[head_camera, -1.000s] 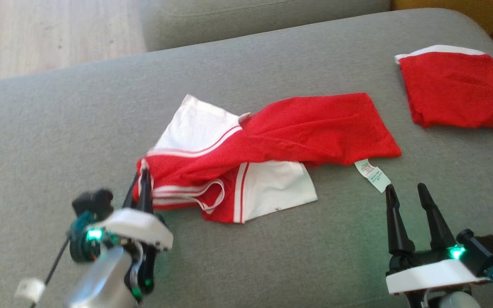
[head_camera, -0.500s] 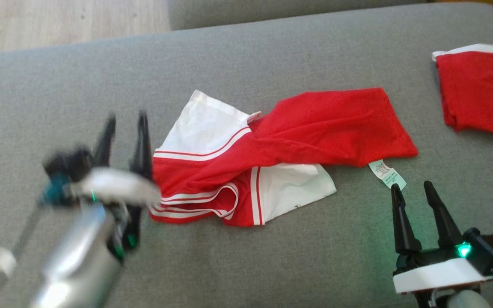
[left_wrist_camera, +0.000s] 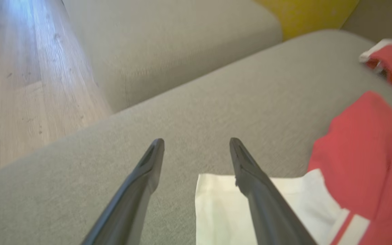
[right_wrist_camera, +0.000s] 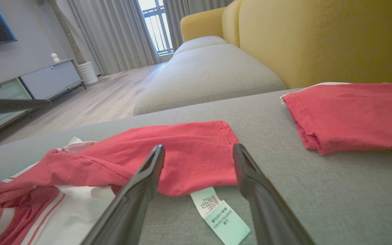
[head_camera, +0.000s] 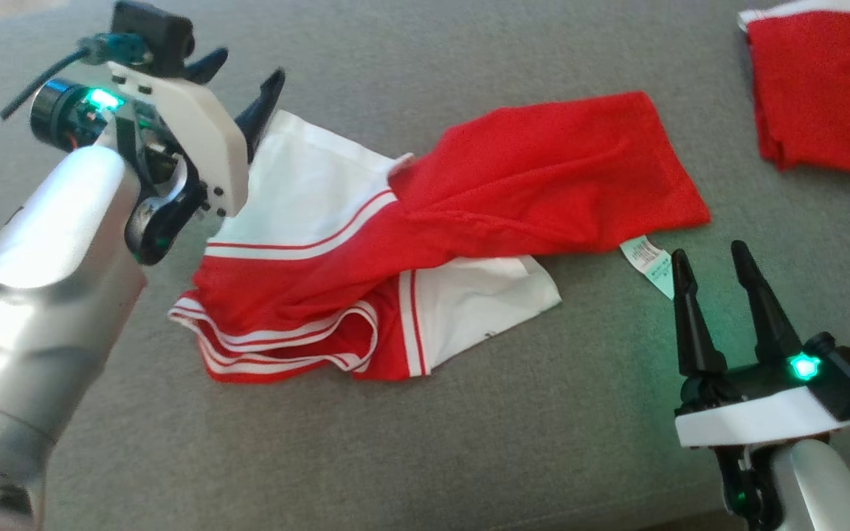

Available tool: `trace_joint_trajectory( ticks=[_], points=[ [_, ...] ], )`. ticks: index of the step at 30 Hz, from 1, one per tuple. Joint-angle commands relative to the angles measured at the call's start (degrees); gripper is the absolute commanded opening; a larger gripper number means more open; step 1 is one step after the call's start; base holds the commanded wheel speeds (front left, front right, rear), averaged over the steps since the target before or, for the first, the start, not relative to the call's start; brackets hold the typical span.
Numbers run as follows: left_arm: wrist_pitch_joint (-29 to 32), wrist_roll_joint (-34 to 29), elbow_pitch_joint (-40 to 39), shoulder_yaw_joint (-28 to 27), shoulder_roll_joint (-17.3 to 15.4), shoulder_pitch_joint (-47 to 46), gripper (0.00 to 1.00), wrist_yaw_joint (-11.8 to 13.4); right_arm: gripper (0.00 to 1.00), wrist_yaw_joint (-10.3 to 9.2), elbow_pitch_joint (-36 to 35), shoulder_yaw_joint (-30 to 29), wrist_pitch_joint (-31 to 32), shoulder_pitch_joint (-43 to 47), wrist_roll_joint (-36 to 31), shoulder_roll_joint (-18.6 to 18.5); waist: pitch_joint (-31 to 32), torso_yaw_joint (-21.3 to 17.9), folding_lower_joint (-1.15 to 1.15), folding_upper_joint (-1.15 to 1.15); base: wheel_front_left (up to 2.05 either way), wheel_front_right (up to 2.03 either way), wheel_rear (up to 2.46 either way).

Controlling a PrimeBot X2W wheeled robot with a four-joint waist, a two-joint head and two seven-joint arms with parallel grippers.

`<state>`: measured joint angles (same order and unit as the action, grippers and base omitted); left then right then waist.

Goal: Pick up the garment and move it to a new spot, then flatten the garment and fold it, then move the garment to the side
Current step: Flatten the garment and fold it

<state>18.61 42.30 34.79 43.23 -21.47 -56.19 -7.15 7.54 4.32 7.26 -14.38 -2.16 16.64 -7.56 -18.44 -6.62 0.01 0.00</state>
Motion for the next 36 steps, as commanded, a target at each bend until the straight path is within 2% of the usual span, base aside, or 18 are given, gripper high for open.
trace_joint_trajectory(
  ticks=[1, 5, 10, 14, 20, 21, 22, 24, 26, 30, 33, 36],
  points=[
    [2.1, 0.0, -0.8, -0.2, -3.2, -3.2, 1.0, -0.3, 1.0, -0.05, -2.0, 1.2, -0.6, -1.1, 0.3, -0.5, -2.2, -2.2, -0.01, 0.0, 0.0, 0.0, 0.0],
    [7.1, 1.9, 0.0, 4.9, -5.8, -4.8, 1.0, -0.3, 1.0, -0.05, -2.1, 1.1, -0.6, -1.8, 0.6, -0.1, -4.0, -4.2, -0.01, 0.0, 0.0, 0.0, 0.0],
    [8.2, 2.5, 2.7, 9.6, -9.6, -6.7, 1.0, -0.3, 1.0, -0.05, -2.5, 0.8, -0.6, -2.9, 0.9, 1.4, -6.6, -6.5, -0.01, 0.0, 0.0, 0.0, 0.0],
    [7.0, 3.0, 3.5, 10.7, -9.8, -7.4, 1.0, -0.3, 1.0, -0.05, -2.5, 0.3, -0.6, -2.9, 1.0, 1.8, -7.2, -6.8, -0.01, 0.0, 0.0, 0.0, 0.0],
    [9.2, 5.0, 2.8, 13.5, -9.8, -7.7, 1.0, -0.3, 1.0, -0.05, -2.3, 0.0, -0.6, -3.1, 0.9, 2.2, -7.4, -6.7, -0.01, 0.0, 0.0, 0.0, 0.0],
    [9.9, 5.4, 2.6, 14.1, -9.9, -7.9, 0.83, -0.3, 1.0, -0.05, -2.2, 0.0, -0.6, -3.1, 1.0, 2.3, -7.4, -6.6, -0.01, 0.0, 0.0, 0.0, 0.0],
    [10.5, 5.7, 2.3, 14.7, -10.1, -8.0, 0.58, -0.3, 1.0, -0.05, -2.2, 0.0, -0.6, -3.2, 1.0, 2.3, -7.4, -6.6, -0.01, 0.0, 0.0, 0.0, 0.0],
    [11.1, 6.6, 1.6, 15.3, -10.4, -8.1, 0.4, -0.3, 1.0, -0.05, -2.1, 0.0, -0.6, -3.4, 1.0, 2.3, -7.2, -6.5, -0.01, 0.0, 0.0, 0.0, 0.0],
    [11.8, 8.0, 1.0, 15.7, -10.6, -7.9, 0.01, -0.3, 1.0, -0.05, -2.2, -0.2, -0.6, -3.4, 0.9, 2.3, -7.0, -6.4, -0.01, 0.0, 0.0, 0.0, 0.0],
    [12.0, 8.8, -0.9, 17.0, -11.4, -8.3, 0.0, -0.3, 1.0, -0.05, -2.1, -0.9, -0.6, -3.1, 0.7, 2.1, -6.5, -5.5, -0.01, 0.0, 0.0, 0.0, 0.0],
    [7.0, 6.8, -2.6, 16.5, -12.3, -9.4, 0.0, -0.2, 1.0, -0.05, -1.3, -1.0, -0.6, -3.6, 0.8, 1.5, -6.0, -4.8, -0.01, 0.0, 0.0, 0.0, 0.0],
    [0.7, 4.0, -4.3, 15.6, -13.5, -10.3, 0.0, 0.9, 1.0, -0.05, 0.9, -0.7, -0.6, -5.2, 1.3, -0.3, -5.4, -3.7, -0.01, 0.0, 0.0, 0.0, 0.0]
  ],
)
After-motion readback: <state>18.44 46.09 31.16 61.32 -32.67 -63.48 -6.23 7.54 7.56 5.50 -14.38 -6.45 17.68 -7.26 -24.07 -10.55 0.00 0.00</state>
